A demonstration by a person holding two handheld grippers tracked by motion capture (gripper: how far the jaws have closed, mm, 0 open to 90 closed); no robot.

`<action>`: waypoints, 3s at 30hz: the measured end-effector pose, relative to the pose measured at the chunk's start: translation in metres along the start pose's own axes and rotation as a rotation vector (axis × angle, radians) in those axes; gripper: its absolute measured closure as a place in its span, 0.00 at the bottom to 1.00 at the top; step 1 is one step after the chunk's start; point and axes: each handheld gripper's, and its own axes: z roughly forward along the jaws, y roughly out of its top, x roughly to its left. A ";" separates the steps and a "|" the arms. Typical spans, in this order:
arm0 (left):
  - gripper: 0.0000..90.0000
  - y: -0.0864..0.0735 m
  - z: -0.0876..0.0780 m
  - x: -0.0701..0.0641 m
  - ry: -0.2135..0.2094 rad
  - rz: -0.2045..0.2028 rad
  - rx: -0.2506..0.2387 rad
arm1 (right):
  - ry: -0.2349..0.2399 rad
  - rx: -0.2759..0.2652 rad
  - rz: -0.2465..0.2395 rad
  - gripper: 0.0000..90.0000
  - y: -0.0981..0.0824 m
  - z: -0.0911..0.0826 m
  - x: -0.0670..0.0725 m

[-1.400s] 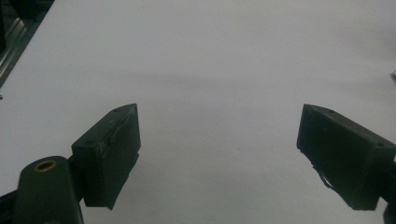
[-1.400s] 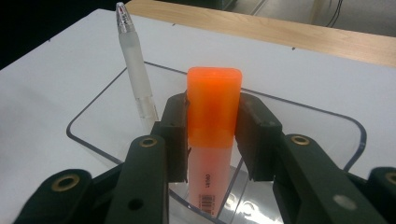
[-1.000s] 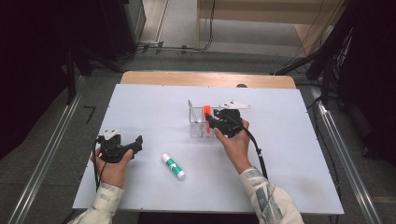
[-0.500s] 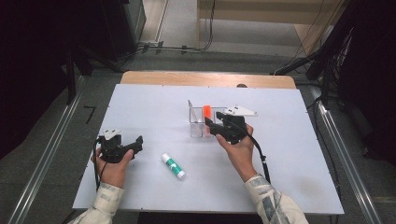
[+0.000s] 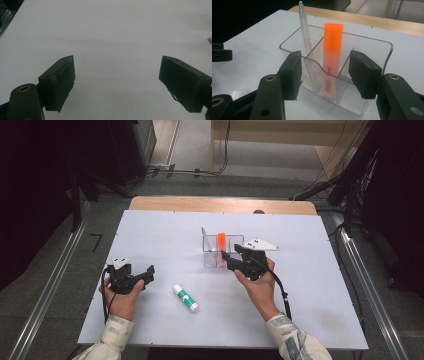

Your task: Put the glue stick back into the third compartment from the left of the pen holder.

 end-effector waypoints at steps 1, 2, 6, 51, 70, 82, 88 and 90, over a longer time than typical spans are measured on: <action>0.16 0.000 0.000 0.000 0.001 0.001 0.001 | 0.002 0.002 0.000 0.47 -0.001 -0.001 0.001; 0.16 0.000 0.000 0.000 0.001 0.001 0.001 | 0.001 0.000 -0.002 0.47 -0.002 -0.001 0.001; 0.16 0.000 -0.001 0.001 0.000 0.001 0.002 | 0.007 0.001 -0.001 0.47 -0.007 -0.004 0.004; 0.16 -0.001 -0.003 0.001 0.005 -0.001 -0.003 | 0.091 0.111 -0.066 0.44 -0.044 0.009 0.049; 0.16 -0.001 -0.002 0.002 0.006 0.001 -0.002 | 0.159 0.146 -0.108 0.44 -0.049 0.022 0.073; 0.16 -0.001 -0.002 0.002 0.006 0.000 -0.002 | 0.195 0.168 -0.130 0.44 -0.051 0.031 0.091; 0.16 0.000 -0.003 0.002 0.004 0.002 -0.002 | 0.206 0.182 -0.142 0.44 -0.054 0.034 0.097; 0.15 0.000 -0.003 0.002 0.004 0.001 -0.003 | 0.209 0.184 -0.146 0.44 -0.055 0.034 0.098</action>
